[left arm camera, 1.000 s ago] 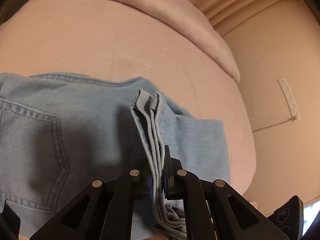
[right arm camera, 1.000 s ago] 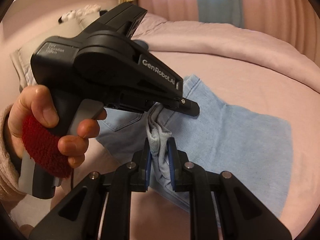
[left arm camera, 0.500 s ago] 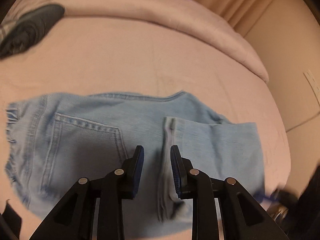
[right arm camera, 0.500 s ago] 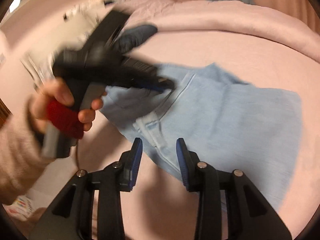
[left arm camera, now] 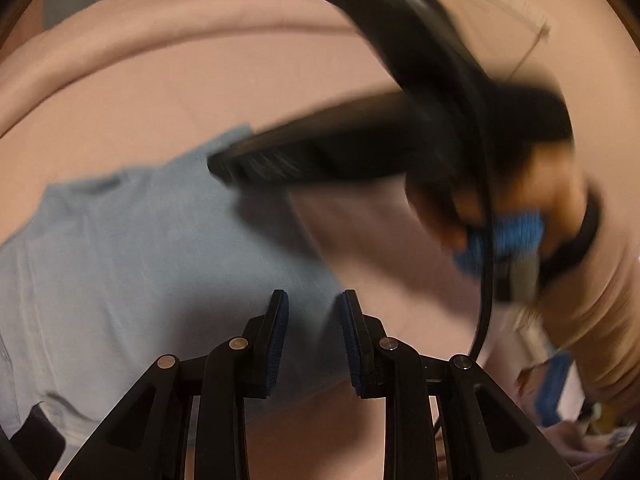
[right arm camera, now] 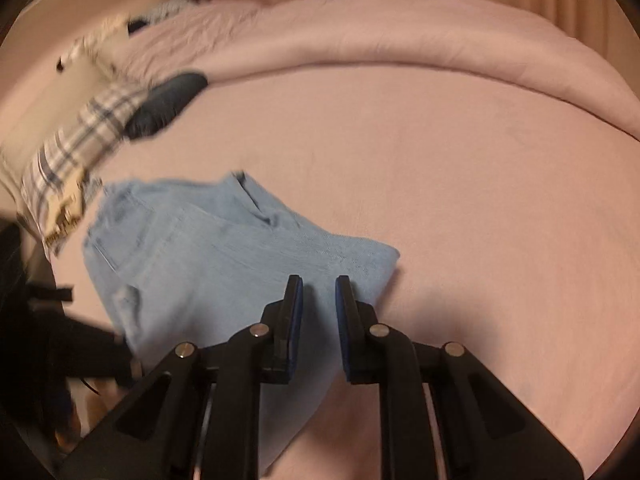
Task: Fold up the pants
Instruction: 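Fold the hems over toward the waistband and open both grippers, then grasp the elastic leg cuffs with the right gripper and lift them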
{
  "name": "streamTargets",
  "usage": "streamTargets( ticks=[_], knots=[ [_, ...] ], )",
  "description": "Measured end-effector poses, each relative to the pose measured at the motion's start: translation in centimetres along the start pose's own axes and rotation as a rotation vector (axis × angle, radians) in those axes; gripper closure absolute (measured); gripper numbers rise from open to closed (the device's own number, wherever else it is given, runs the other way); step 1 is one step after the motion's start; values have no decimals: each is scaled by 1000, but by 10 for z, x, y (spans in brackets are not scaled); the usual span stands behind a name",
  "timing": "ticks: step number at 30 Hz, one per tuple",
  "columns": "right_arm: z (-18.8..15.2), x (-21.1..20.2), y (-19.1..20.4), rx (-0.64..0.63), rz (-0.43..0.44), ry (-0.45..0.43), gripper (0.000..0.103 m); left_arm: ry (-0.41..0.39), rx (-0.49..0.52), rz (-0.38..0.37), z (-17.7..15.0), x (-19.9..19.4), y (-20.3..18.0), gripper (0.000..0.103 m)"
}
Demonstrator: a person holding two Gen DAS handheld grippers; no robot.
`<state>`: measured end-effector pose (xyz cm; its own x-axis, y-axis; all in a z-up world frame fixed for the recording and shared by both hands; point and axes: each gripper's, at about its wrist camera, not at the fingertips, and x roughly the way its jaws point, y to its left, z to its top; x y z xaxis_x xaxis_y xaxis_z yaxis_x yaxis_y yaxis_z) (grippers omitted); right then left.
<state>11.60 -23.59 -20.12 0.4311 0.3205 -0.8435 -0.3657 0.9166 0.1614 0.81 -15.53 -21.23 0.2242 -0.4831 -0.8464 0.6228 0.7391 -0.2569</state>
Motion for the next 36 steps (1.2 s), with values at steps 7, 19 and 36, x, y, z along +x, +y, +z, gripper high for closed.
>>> streamTargets(
  ticks=[7, 19, 36],
  knots=[
    [1, 38, -19, 55, 37, 63, 103, -15, -55, -71, -19, -7, 26, 77],
    [-44, -44, 32, 2, 95, -84, 90, -201, -256, 200, -56, -85, 135, 61],
    [-84, -58, 77, -32, 145, -75, 60, -417, -520, 105, -99, -138, 176, 35]
  ],
)
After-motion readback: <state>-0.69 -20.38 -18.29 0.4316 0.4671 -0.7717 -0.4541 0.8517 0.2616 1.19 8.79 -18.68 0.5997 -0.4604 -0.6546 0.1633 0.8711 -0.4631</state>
